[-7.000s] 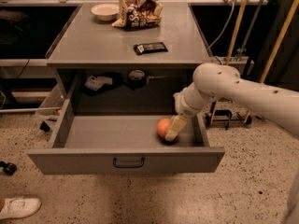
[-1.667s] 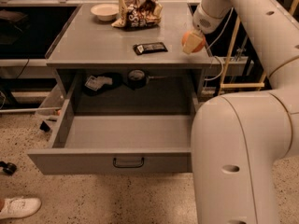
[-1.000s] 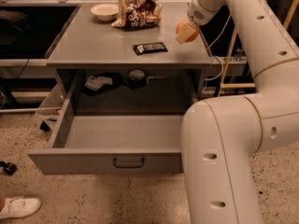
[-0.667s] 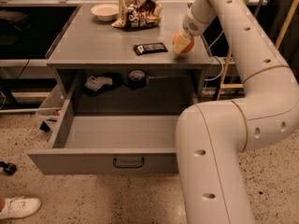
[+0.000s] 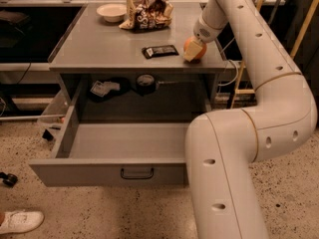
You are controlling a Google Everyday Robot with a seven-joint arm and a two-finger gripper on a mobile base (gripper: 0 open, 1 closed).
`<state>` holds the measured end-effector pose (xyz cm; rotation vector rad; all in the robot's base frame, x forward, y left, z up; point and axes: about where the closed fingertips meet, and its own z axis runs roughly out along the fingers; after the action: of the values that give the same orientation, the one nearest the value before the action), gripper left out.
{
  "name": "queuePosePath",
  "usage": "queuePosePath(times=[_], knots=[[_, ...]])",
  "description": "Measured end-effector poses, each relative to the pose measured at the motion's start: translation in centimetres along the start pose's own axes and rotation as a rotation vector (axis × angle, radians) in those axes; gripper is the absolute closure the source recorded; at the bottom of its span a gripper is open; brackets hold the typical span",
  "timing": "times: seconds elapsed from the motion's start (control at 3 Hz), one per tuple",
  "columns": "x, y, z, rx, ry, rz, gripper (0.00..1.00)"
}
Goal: Pick orange from top drawer and place on counter
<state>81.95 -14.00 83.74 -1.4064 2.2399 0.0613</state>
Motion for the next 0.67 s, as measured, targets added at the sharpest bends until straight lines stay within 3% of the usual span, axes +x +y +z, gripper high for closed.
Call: queuePosePath(times=[0.67], knots=[[0.0,0.0,0.0,0.0,0.0,0.0,0.36]])
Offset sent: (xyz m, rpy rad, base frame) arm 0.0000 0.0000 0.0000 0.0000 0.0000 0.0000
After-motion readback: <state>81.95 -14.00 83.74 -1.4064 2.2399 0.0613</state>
